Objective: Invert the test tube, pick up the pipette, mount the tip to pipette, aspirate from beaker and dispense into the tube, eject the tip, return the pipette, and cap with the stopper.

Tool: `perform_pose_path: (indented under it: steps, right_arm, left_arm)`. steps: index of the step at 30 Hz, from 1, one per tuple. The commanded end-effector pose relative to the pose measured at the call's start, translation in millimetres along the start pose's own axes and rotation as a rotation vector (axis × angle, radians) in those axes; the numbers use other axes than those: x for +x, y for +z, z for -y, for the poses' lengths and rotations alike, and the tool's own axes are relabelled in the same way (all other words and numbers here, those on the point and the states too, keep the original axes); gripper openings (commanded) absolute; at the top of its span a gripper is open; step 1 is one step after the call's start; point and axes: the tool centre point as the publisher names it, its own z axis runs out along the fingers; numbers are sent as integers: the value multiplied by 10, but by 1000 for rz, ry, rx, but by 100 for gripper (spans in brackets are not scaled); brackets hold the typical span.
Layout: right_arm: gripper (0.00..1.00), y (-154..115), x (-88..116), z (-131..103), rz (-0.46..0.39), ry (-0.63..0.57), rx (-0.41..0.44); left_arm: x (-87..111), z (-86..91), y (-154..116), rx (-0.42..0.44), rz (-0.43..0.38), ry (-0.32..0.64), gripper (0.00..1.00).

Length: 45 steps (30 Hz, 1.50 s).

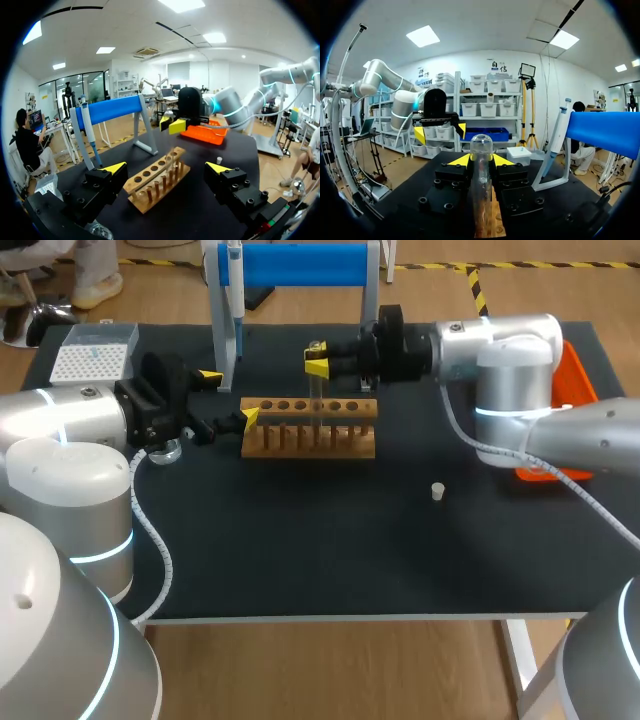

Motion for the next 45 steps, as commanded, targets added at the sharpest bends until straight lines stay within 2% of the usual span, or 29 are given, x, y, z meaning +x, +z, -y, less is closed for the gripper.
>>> perform_pose_path:
  steps: [1, 20, 30, 45]
  right_arm:
    - [0, -16, 35, -66, 13, 0, 5]
    - [0, -37, 105, -341, 64, -9, -3]
    - [0, -181, 238, -621, 102, -19, 13]
    - [0, -181, 238, -621, 102, -19, 13]
  left_arm:
    - [-4, -8, -18, 3, -3, 1, 100]
    - [-4, -8, -18, 3, -3, 1, 100]
    - [-4, -8, -18, 3, -3, 1, 100]
    - [-4, -8, -18, 3, -3, 1, 100]
